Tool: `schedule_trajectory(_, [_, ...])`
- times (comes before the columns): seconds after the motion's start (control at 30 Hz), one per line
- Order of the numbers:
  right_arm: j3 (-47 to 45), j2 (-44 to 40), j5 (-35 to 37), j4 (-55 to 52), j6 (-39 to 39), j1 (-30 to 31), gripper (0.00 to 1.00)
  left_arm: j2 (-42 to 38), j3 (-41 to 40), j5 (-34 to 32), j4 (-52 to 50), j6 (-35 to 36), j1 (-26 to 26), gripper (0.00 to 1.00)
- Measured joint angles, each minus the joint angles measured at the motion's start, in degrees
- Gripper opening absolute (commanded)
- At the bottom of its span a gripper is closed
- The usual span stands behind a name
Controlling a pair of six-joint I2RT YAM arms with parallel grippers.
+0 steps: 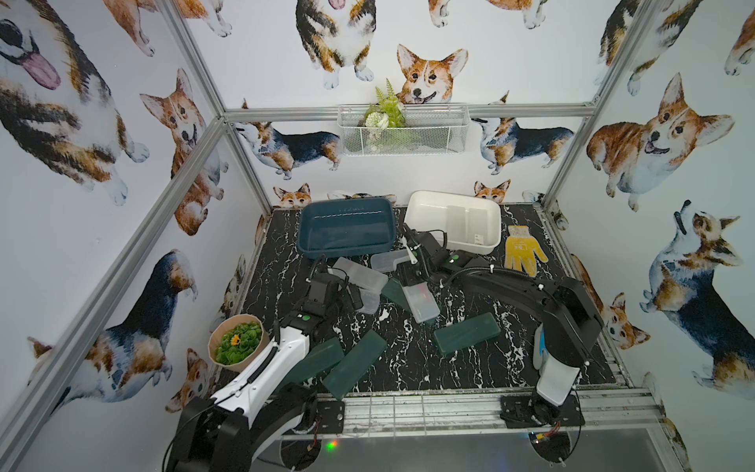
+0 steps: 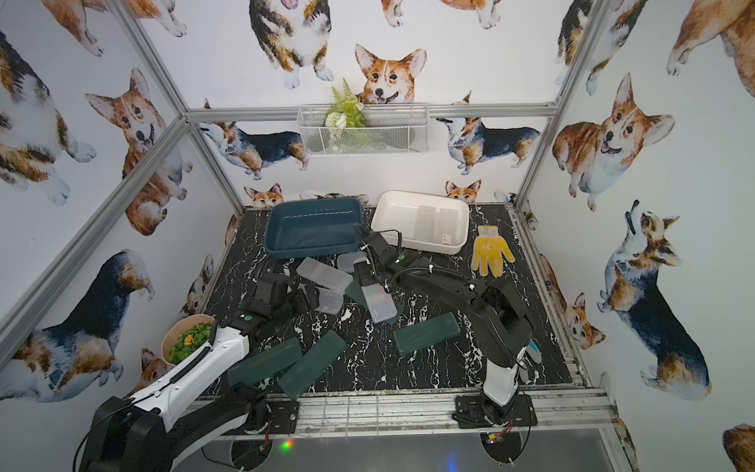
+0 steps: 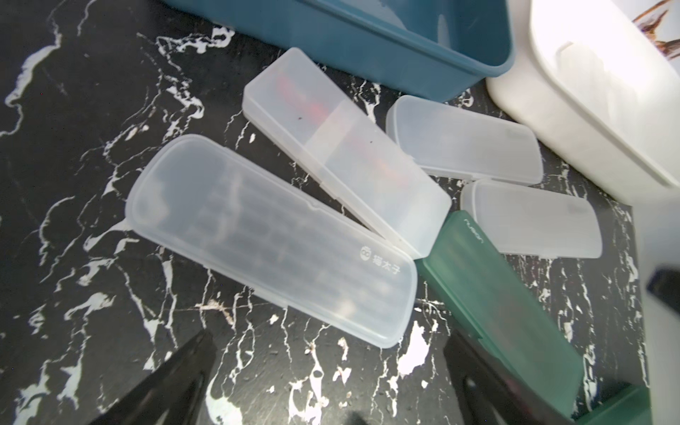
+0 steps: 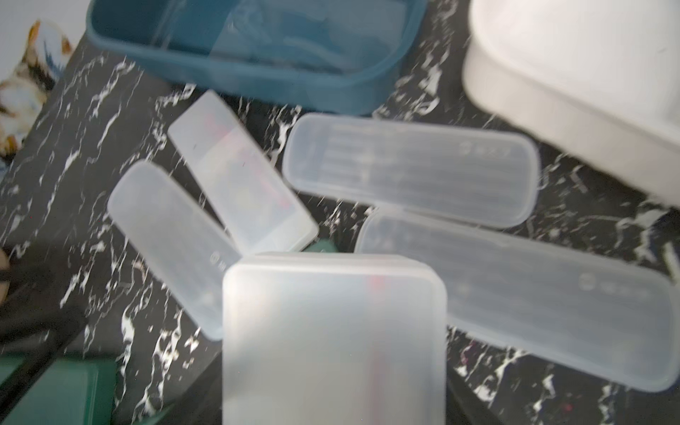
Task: Place the pencil cases by color into the storage box
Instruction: Pick up the pencil case from the center of the board, then place the pencil case at the storage box.
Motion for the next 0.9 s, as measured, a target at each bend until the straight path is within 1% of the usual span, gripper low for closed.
schedule_trajectory(0.23, [10.5, 7.1, -0.8, 0.3, -0.9, -9.7, 0.52, 3.4, 2.8, -2.6, 0.9, 1.2, -4.8, 1.00])
schedule_trajectory(0.33, [16.5, 11.7, -1.9, 1.9, -1.8, -13.6, 0.52, 5.9, 4.7, -4.2, 2.5, 2.7, -8.5, 1.00])
schedule_trajectory(0.43, [22.2, 16.0, -2.4, 3.4, -2.0, -16.9, 0.51, 8.5, 6.7, -5.5, 4.5, 4.3, -11.1, 1.00])
schedule_trajectory(0.53, [27.0, 19.9, -3.9, 5.4, -1.9, -18.9, 0.51, 11.9, 9.0, -5.9, 6.0, 5.9, -12.6, 0.99])
schedule_trajectory(0.67, [32.2, 24.6, -5.7, 7.7, -1.6, -21.1, 0.51, 15.4, 10.9, -5.6, 8.0, 7.2, -13.2, 0.99])
schedule_trajectory(0.9, [35.2, 28.3, -6.4, 13.6, -0.3, -23.6, 0.51, 18.3, 13.0, -4.3, 10.2, 8.4, -13.5, 0.99])
